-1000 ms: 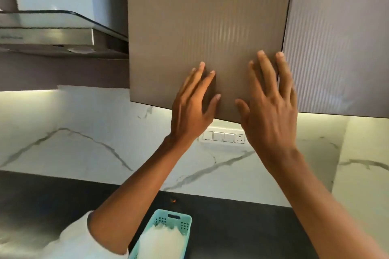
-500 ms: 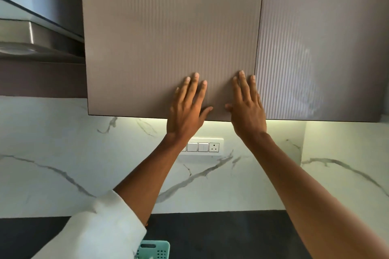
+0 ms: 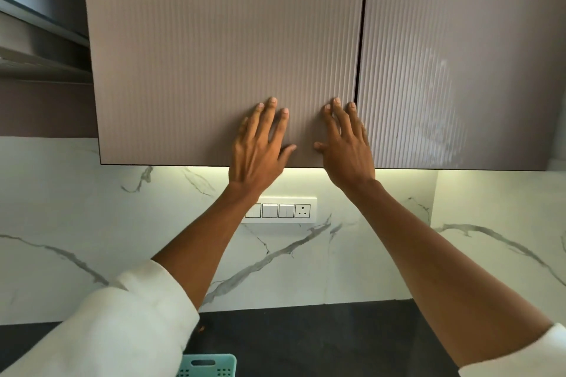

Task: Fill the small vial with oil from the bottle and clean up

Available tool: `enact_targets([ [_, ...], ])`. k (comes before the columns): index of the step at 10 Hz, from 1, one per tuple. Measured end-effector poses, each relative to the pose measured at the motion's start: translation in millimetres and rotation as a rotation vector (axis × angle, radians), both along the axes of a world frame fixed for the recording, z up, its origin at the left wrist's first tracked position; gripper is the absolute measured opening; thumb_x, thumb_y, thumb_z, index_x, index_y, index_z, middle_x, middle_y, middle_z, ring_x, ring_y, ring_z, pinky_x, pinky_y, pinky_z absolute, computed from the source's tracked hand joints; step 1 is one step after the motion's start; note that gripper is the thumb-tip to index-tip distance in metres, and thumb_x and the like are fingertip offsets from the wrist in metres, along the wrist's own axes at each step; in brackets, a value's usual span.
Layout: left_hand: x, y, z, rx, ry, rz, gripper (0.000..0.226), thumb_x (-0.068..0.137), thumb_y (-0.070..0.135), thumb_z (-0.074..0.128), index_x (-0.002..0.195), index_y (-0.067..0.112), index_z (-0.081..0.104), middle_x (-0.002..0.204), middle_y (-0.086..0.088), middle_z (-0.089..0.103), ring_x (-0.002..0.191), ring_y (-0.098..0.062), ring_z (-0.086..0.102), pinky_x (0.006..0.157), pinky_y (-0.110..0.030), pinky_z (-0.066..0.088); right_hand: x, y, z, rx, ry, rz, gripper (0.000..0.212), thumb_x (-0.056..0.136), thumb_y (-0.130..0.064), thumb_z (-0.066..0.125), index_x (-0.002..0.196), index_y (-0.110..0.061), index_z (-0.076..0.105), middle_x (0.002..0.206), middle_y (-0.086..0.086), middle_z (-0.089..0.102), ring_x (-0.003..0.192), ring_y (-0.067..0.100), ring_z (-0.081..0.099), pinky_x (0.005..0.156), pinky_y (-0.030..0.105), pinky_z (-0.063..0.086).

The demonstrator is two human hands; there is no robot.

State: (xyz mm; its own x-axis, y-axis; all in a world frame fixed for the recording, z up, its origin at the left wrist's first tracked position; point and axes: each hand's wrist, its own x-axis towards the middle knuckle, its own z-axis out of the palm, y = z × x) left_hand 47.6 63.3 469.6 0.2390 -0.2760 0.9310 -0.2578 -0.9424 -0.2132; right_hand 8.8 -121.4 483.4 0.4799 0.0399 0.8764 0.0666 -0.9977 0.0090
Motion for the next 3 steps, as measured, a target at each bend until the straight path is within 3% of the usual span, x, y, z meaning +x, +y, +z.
enact_targets([
  [1, -4.8, 2.2, 19.7, -0.031, -0.061, -0.044, 0.070, 0.101, 0.055, 0.044, 0.157, 0.013, 0.034, 0.163, -0.015, 0.034, 0.150, -0.035, 0.034, 0.122, -0.052, 0.027, -4.5, -4.7, 6.0, 0.043, -0.117, 0.050, 0.059, 0.099, -0.038, 0.049, 0.149, -0.013, 0.033, 0.158, 0.010, 0.031, 0.148, 0.031, 0.020, 0.117, 0.050, 0.028],
  [2, -7.5, 14.1, 58.9, -0.075, -0.102, -0.062, 0.069, 0.102, 0.053, 0.036, 0.160, 0.015, 0.026, 0.167, -0.013, 0.024, 0.154, -0.034, 0.023, 0.124, -0.054, 0.020, -3.0, -13.3, 25.7, 0.081, -0.250, 0.058, 0.062, 0.099, -0.048, 0.039, 0.151, -0.015, 0.030, 0.159, 0.011, 0.028, 0.149, 0.030, 0.018, 0.119, 0.048, 0.023],
  [3, -11.0, 18.1, 75.2, -0.077, -0.127, -0.021, 0.070, 0.103, 0.054, 0.029, 0.161, 0.018, 0.019, 0.169, -0.011, 0.017, 0.156, -0.032, 0.016, 0.124, -0.054, 0.016, -1.9, -17.8, 42.0, 0.031, -0.260, -0.002, 0.070, 0.098, -0.054, 0.031, 0.155, -0.017, 0.016, 0.164, 0.010, 0.012, 0.151, 0.031, 0.005, 0.121, 0.051, 0.015],
])
